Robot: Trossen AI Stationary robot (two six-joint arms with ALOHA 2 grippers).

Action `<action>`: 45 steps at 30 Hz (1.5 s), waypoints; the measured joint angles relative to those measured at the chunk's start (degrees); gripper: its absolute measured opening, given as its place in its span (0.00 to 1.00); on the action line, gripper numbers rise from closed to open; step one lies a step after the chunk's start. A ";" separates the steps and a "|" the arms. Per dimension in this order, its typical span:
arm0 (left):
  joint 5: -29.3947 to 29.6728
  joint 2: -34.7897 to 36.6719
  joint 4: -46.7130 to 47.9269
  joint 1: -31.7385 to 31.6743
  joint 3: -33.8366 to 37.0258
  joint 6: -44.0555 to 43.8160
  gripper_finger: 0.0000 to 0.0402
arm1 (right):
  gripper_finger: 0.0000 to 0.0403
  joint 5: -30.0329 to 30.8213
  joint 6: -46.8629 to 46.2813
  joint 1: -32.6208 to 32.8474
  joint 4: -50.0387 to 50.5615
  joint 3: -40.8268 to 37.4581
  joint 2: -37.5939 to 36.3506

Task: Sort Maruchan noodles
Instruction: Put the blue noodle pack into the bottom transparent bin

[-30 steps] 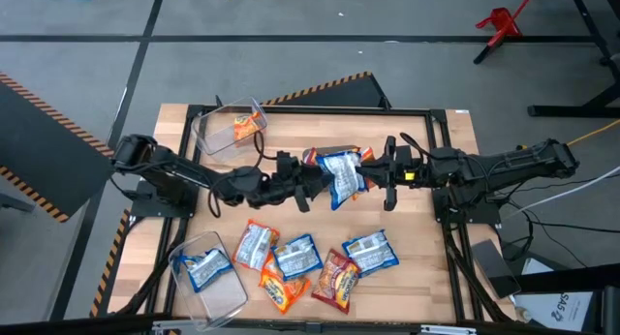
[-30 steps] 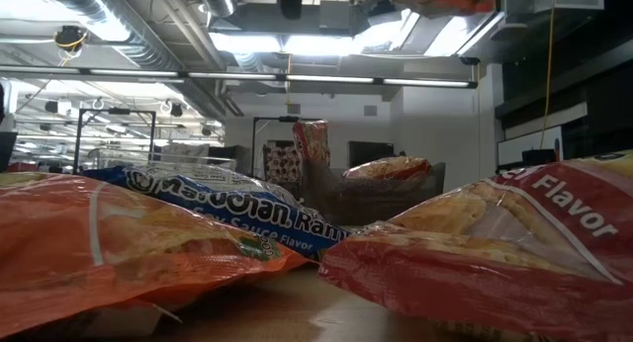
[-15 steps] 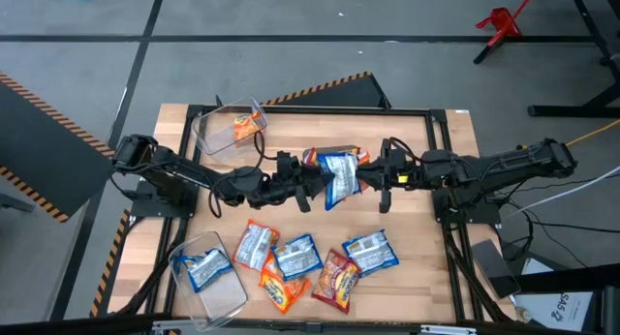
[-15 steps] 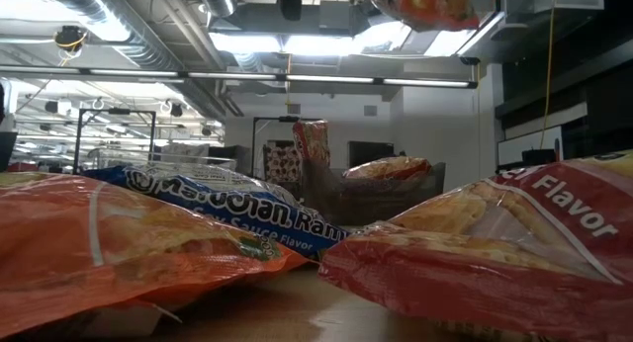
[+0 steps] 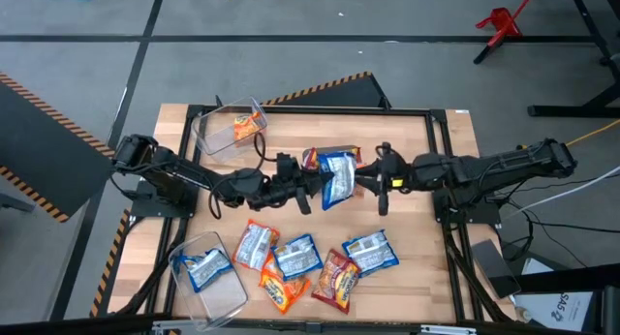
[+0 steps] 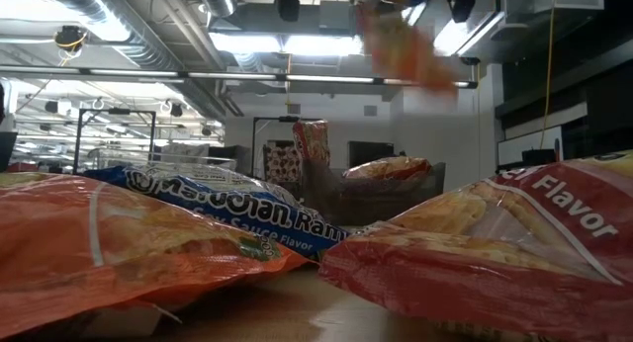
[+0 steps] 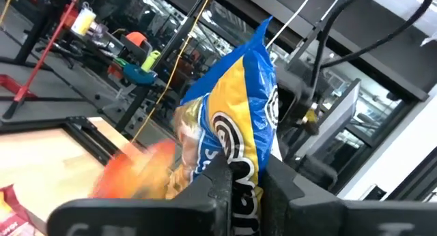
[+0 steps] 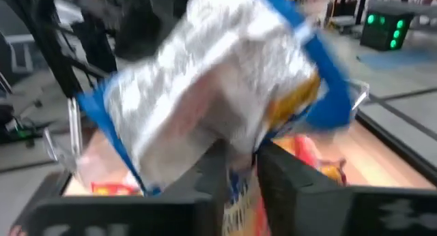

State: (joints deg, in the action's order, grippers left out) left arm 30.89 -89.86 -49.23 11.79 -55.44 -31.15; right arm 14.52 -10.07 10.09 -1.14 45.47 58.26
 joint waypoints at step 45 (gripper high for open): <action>-25.06 21.66 69.68 41.17 -0.09 -81.17 0.07 | 0.41 4.52 -2.11 0.00 16.30 0.00 0.02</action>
State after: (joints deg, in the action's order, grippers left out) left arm 5.83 -68.20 20.45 52.96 -55.53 -112.31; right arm 19.04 -12.19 10.09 15.16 45.47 58.28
